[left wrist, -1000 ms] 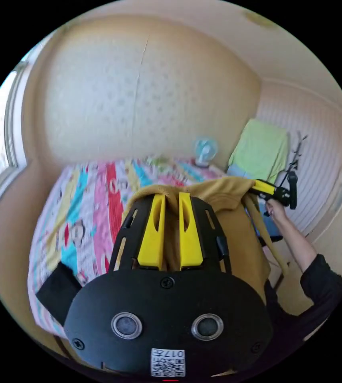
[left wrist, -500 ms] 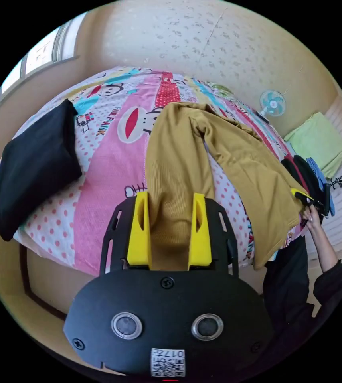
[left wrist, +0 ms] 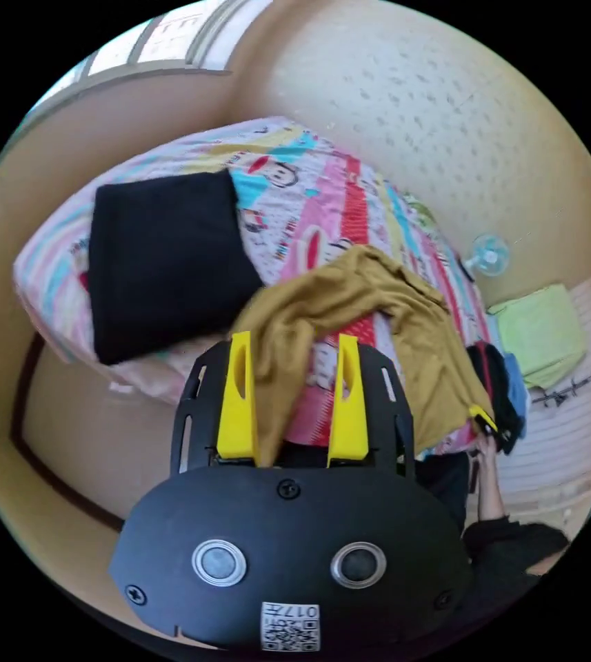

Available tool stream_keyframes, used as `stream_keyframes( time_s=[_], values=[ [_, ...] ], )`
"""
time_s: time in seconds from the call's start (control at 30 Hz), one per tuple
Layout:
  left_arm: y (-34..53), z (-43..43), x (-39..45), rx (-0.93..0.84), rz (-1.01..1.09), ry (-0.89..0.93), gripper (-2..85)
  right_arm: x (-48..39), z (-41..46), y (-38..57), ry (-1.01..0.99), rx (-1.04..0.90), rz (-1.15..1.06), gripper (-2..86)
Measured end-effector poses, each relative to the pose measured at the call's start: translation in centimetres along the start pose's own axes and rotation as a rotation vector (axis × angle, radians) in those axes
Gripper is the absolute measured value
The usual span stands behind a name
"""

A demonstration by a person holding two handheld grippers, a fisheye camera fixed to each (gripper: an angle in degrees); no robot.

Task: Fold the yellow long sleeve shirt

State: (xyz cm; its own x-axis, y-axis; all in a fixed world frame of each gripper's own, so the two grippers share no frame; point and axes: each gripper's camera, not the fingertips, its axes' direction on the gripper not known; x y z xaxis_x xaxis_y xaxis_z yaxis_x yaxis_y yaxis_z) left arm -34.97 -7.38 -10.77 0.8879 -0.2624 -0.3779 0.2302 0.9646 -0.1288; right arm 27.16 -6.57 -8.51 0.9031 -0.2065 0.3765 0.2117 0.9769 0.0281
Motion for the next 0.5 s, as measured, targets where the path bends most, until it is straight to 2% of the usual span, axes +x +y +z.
stream_keyframes(
  time_s=[0.07, 0.13, 0.23, 0.3, 0.37, 0.5],
  values=[
    [3.9, 4.3, 6.4, -0.077, 0.141, 0.136, 16.0, 0.1, 0.3, 0.4, 0.011, 0.022, 0.018, 14.5],
    [6.3, 7.3, 10.9, -0.098, 0.202, 0.186, 16.0, 0.1, 0.1, 0.7, 0.027, 0.081, 0.042, 14.5],
    [8.8, 13.0, 15.6, -0.153, 0.19, 0.175, 15.3, 0.3, 0.1, 0.7, 0.036, 0.164, 0.078, 14.7],
    [10.1, 16.9, 16.4, -0.236, 0.133, 0.116, 14.3, 1.2, 3.7, -0.1, 0.036, 0.025, 0.086, 14.2],
    [12.1, 17.0, 16.6, -0.112, 0.077, 0.002, 7.9, 1.6, 6.8, -0.1, 0.037, -0.079, 0.056, 12.7],
    [12.8, 16.5, 16.4, -0.293, 0.184, 0.172, 4.0, 1.1, 4.9, 0.5, -0.036, -0.129, 0.016, 4.5]
  ],
)
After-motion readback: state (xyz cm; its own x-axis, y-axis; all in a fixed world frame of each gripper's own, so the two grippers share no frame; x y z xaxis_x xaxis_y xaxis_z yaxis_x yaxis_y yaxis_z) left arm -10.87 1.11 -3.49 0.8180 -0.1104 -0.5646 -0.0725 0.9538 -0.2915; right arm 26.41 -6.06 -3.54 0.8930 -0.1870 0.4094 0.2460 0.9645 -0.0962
